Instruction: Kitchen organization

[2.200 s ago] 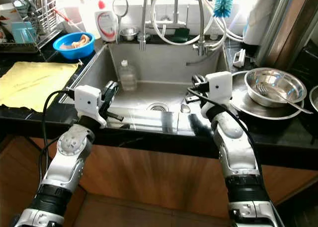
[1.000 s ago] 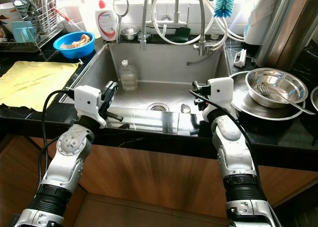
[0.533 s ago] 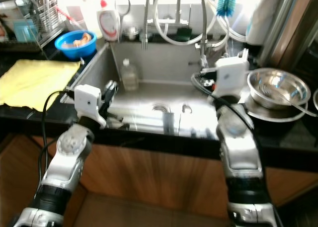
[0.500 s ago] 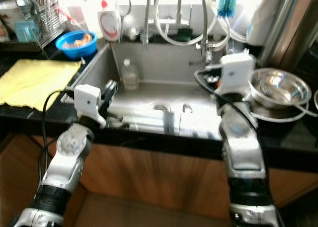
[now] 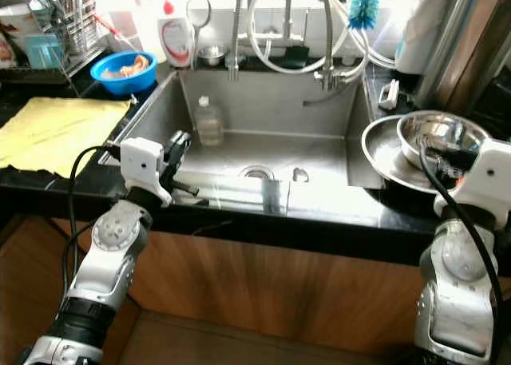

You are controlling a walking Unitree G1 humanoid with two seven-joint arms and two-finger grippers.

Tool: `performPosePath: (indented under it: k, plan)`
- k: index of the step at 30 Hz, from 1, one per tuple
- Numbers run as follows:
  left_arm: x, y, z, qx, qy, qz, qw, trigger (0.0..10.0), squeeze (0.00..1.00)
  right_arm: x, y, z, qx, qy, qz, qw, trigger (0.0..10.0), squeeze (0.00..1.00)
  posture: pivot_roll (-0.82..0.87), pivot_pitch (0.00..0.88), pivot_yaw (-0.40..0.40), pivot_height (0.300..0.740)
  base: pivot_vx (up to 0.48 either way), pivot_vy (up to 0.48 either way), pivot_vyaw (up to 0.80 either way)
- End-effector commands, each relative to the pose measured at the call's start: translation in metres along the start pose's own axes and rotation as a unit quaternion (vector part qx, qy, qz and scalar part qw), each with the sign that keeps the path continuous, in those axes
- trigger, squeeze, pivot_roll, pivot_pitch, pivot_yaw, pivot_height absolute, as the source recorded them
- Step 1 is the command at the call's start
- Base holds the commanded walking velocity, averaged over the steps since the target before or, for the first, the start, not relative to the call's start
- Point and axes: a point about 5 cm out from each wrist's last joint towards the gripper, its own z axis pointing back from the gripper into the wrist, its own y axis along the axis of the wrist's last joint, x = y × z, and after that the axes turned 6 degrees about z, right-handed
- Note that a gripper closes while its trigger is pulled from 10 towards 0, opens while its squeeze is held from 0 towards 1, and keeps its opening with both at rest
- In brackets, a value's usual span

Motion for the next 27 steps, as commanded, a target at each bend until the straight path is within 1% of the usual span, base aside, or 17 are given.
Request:
performPosePath:
  k: [1, 2, 3, 4, 5, 10, 12, 13, 15, 17, 18, 21, 24, 27]
  plan:
    - [-0.002, -0.002, 0.003, -0.006, 0.000, -0.009, 1.000, 10.0, 0.00, 0.003, 0.006, 0.003, 0.007, -0.008, -0.004, 1.000, 10.0, 1.00, -0.05, 0.000, 0.059, 0.740, 0.000, 0.000, 0.00]
    - [-0.002, -0.002, 0.003, -0.007, 0.000, -0.009, 1.000, 10.0, 0.00, 0.003, 0.006, 0.005, 0.007, -0.009, 0.001, 1.000, 10.0, 1.00, -0.05, 0.000, 0.059, 0.740, 0.000, 0.000, 0.00]
    - [-0.002, -0.002, 0.004, -0.007, -0.001, -0.009, 1.000, 10.0, 0.00, 0.004, 0.007, 0.006, 0.008, -0.012, 0.003, 1.000, 10.0, 0.94, -0.05, 0.000, 0.060, 0.740, 0.000, 0.000, 0.00]
    - [-0.002, -0.003, 0.004, -0.008, -0.001, -0.008, 1.000, 10.0, 0.00, 0.006, 0.007, 0.008, 0.010, -0.017, 0.005, 1.000, 10.0, 0.18, -0.05, 0.000, 0.060, 0.740, 0.000, 0.000, 0.00]
    - [-0.001, -0.003, 0.004, -0.008, -0.001, -0.008, 1.000, 10.0, 0.00, 0.007, 0.008, 0.008, 0.012, -0.021, 0.005, 1.000, 10.0, 0.00, -0.05, 0.000, 0.060, 0.740, 0.000, 0.000, 0.00]
    - [-0.001, -0.003, 0.004, -0.009, -0.002, -0.008, 1.000, 10.0, 0.00, 0.013, 0.009, 0.010, 0.018, -0.037, 0.002, 0.999, 10.0, 0.00, -0.05, 0.000, 0.060, 0.740, 0.000, 0.000, 0.00]
    - [-0.001, -0.003, 0.004, -0.009, -0.002, -0.008, 1.000, 10.0, 0.00, 0.014, 0.004, 0.010, -0.002, -0.041, 0.009, 0.999, 10.0, 0.00, -0.06, 0.000, 0.061, 0.740, 0.000, 0.000, 0.00]
    - [-0.001, -0.003, 0.004, -0.009, -0.002, -0.008, 1.000, 10.0, 0.00, 0.015, -0.002, 0.011, -0.023, -0.047, 0.017, 0.999, 10.0, 0.00, -0.05, 0.000, 0.061, 0.740, 0.000, 0.000, 0.00]
    - [0.000, -0.004, 0.004, -0.009, -0.003, -0.008, 1.000, 10.0, 0.00, 0.015, -0.009, 0.011, -0.046, -0.049, 0.018, 0.998, 10.0, 0.00, -0.05, 0.000, 0.061, 0.740, 0.000, 0.000, 0.00]
    - [0.000, -0.004, 0.005, -0.010, -0.003, -0.008, 1.000, 10.0, 0.00, 0.012, -0.018, 0.011, -0.074, -0.049, 0.006, 0.996, 10.0, 0.00, -0.05, 0.000, 0.060, 0.740, 0.000, 0.000, 0.00]
    - [-0.001, -0.004, 0.005, -0.010, -0.003, -0.008, 1.000, 10.0, 0.00, 0.011, -0.020, 0.010, -0.078, -0.049, 0.001, 0.996, 10.0, 0.00, -0.05, 0.000, 0.060, 0.740, 0.000, 0.000, 0.00]
    - [-0.001, -0.004, 0.005, -0.010, -0.002, -0.009, 1.000, 10.0, 0.00, 0.010, -0.020, 0.010, -0.080, -0.047, -0.006, 0.996, 10.0, 0.00, -0.05, 0.000, 0.060, 0.740, 0.000, 0.000, 0.00]
    - [-0.001, -0.004, 0.005, -0.011, -0.002, -0.009, 1.000, 10.0, 0.00, 0.001, -0.018, 0.005, -0.078, -0.023, -0.009, 0.997, 10.0, 0.00, -0.05, 0.000, 0.064, 0.740, 0.000, 0.000, 0.00]
    - [-0.002, -0.004, 0.005, -0.011, -0.003, -0.010, 1.000, 10.0, 0.00, -0.003, -0.016, 0.003, -0.078, -0.019, -0.013, 0.997, 10.0, 0.00, -0.05, 0.000, 0.066, 0.740, 0.000, 0.000, 0.00]
